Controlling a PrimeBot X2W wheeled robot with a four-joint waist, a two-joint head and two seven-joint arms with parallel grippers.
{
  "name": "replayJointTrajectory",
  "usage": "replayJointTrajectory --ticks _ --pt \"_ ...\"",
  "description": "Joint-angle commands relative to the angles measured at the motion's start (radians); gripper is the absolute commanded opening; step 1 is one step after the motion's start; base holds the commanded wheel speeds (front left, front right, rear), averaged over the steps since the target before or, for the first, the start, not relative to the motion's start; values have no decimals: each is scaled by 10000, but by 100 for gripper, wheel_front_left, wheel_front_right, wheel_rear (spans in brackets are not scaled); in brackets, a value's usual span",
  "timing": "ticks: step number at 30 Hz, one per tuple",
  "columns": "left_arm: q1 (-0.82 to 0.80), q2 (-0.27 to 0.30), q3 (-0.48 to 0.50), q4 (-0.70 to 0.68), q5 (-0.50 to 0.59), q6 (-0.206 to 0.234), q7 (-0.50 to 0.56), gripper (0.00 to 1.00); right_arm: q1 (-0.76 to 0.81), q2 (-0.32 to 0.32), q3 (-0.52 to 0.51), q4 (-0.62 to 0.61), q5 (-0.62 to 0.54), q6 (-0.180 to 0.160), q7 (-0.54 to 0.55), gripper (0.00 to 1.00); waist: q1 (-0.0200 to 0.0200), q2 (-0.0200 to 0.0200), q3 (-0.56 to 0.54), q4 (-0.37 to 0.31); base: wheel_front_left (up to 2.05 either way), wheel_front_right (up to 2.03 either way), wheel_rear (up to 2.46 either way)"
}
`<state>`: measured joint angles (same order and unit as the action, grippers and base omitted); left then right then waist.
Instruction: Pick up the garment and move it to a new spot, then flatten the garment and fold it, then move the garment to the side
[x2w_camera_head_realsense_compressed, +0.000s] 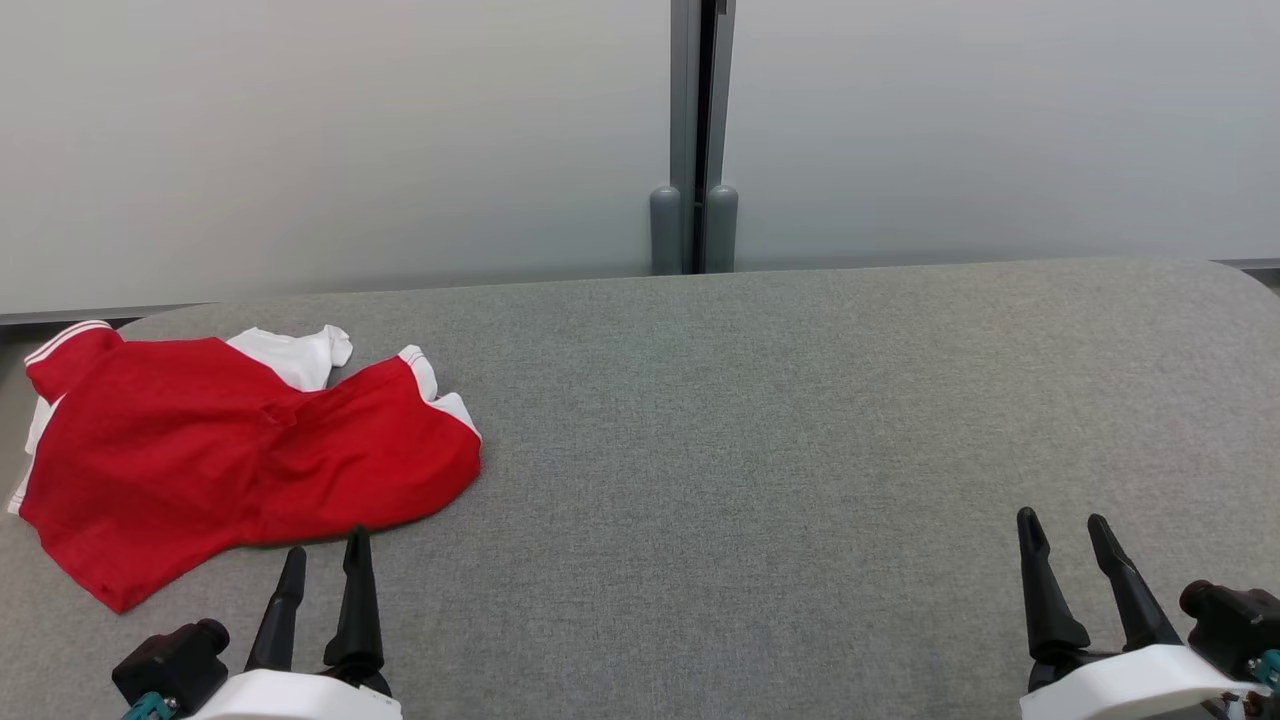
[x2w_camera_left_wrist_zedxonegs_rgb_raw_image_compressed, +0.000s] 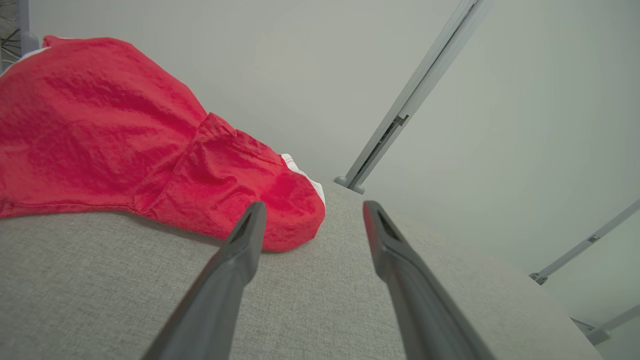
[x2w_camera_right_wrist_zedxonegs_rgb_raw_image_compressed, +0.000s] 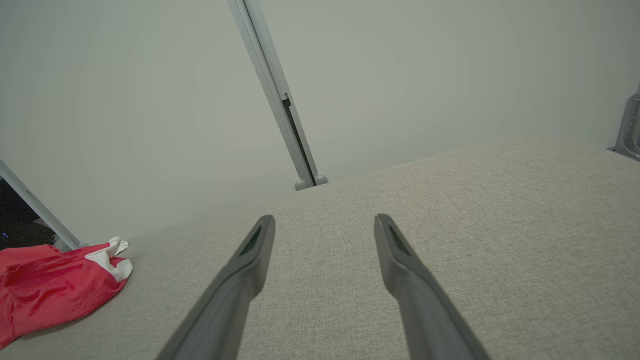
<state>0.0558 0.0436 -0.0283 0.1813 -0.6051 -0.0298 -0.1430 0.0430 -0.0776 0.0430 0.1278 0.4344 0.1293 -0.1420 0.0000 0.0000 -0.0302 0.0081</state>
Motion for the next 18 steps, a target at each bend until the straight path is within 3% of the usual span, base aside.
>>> replayJointTrajectory --ticks 1,18 --pt "-20 67 1 -147 317 12 -102 100 -14 -110 27 -120 -313 19 -124 100 0 0 -2 -8 0 0 0" --pt "178 76 -85 -96 1962 0 -519 100 260 106 -103 -279 -1774 21 -534 100 0 0 -31 -56 0 0 0"
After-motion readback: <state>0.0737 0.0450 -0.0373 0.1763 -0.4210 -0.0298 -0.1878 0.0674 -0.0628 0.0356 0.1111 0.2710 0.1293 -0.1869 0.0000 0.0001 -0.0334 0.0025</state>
